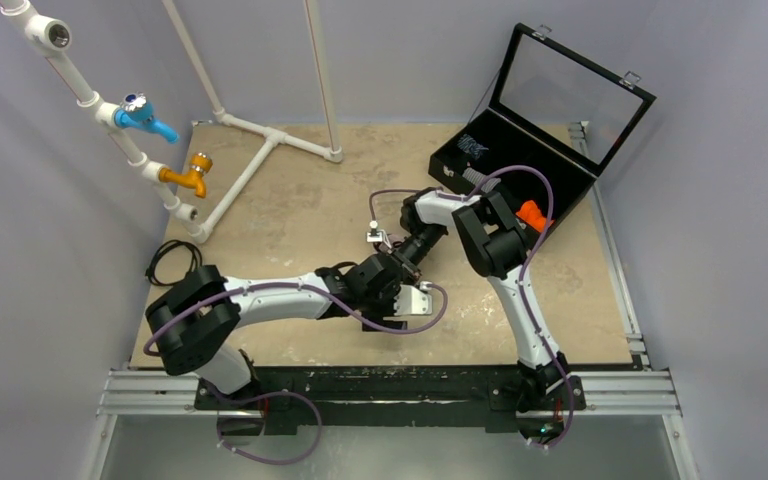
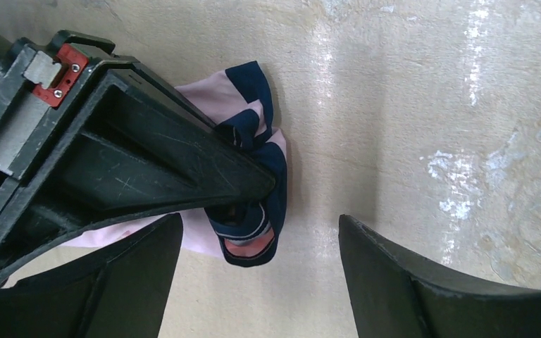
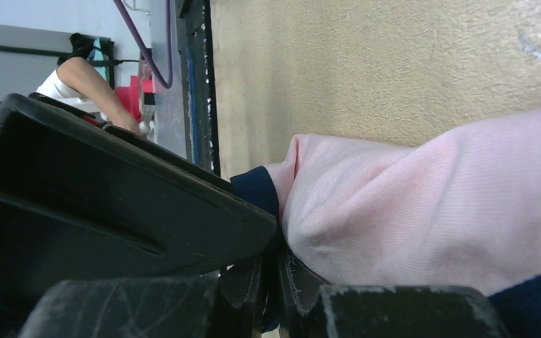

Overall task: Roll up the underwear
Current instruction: Roll the underwear to the center of the board.

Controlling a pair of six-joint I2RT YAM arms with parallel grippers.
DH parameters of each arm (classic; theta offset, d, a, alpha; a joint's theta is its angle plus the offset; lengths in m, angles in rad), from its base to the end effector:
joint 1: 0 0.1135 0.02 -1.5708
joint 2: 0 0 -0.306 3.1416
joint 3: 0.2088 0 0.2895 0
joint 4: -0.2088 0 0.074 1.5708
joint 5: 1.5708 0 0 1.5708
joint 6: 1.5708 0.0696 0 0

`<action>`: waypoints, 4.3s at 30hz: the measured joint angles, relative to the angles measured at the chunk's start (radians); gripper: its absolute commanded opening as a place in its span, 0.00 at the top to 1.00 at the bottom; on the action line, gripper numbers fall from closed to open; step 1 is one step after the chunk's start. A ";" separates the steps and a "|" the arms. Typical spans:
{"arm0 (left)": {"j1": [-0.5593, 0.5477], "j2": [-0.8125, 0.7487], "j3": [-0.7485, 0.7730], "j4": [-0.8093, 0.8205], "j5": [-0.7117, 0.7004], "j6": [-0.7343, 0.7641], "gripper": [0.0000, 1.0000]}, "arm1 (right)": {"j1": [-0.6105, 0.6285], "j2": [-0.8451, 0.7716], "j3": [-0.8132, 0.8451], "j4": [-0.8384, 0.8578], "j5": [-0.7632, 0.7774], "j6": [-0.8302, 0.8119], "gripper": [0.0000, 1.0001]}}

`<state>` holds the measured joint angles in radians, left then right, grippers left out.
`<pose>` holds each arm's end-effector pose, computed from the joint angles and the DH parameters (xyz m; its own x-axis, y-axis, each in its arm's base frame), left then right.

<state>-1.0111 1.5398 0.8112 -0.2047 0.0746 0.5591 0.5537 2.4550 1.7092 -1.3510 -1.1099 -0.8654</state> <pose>0.1799 -0.2969 0.1603 0.0991 0.8382 -0.5363 0.9627 0.0557 0.2649 0.3523 0.2911 0.0686 -0.5901 -0.7629 -0.2642 -0.4637 0.0524 0.8844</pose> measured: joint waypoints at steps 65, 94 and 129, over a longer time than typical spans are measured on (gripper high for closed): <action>0.280 0.341 0.366 -0.320 0.523 -0.202 1.00 | -0.367 -0.508 -0.283 0.319 0.214 0.197 0.60; 0.491 0.864 0.880 -0.922 1.031 -0.234 1.00 | 0.090 -1.027 -0.780 0.989 0.676 0.268 0.50; 0.512 0.937 0.929 -1.067 1.108 -0.196 1.00 | 0.319 -0.813 -0.812 1.095 0.929 0.131 0.67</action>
<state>-0.4988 2.4763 1.7397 -1.2720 1.1824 0.3630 0.8722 1.6421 0.8970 -0.2558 -0.1810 -0.7341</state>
